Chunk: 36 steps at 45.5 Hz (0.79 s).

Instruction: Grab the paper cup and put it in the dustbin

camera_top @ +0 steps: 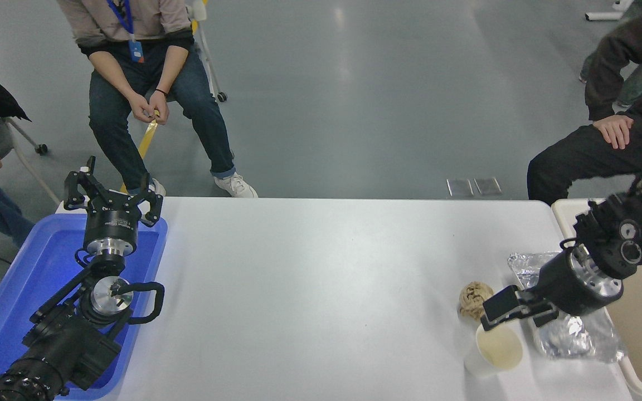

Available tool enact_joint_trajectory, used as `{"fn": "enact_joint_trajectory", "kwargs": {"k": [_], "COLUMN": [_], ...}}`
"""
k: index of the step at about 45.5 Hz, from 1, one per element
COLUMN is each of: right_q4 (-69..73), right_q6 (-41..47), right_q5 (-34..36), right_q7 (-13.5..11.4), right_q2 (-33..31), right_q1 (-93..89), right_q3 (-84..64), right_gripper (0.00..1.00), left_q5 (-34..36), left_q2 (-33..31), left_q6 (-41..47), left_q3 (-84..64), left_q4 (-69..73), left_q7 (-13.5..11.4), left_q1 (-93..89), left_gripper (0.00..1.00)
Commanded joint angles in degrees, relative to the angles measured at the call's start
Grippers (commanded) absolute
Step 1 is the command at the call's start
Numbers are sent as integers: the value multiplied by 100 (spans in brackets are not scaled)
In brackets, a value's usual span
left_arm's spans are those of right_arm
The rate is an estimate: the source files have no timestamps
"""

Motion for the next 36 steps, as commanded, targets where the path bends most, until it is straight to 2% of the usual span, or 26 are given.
{"fn": "enact_joint_trajectory", "kwargs": {"k": [1,24,27,29,34,36], "right_q4": [-566,-1191,-1226,-1261,-1331,-1331], "right_q6": [-449,-669,-677,-695,-809,-818], "right_q5": [-539,-1023,-1067,-1075,-1084,-1102], "right_q7": [-30,-22,-22,-22,5,22], "right_q2": [-100,-74,-56,-39,14,23], "right_q1": [-1035,-1853,-1923,-1976,-2090,-2117], "right_q3": [439,677,677,677,685,685], "right_gripper": [100,96,91,84,58,52], "left_q5": [0,0,0,0,0,0], "left_q2": [-3,-3,-3,-3,-3,-3], "left_q6": [0,0,0,0,0,0], "left_q3": [9,9,9,9,9,9], "left_q4": [0,0,0,0,0,0], "left_q7": [0,9,0,0,0,0], "left_q1": [-1,-1,-1,-1,-1,-10], "left_gripper": [99,99,99,99,99,99]}}
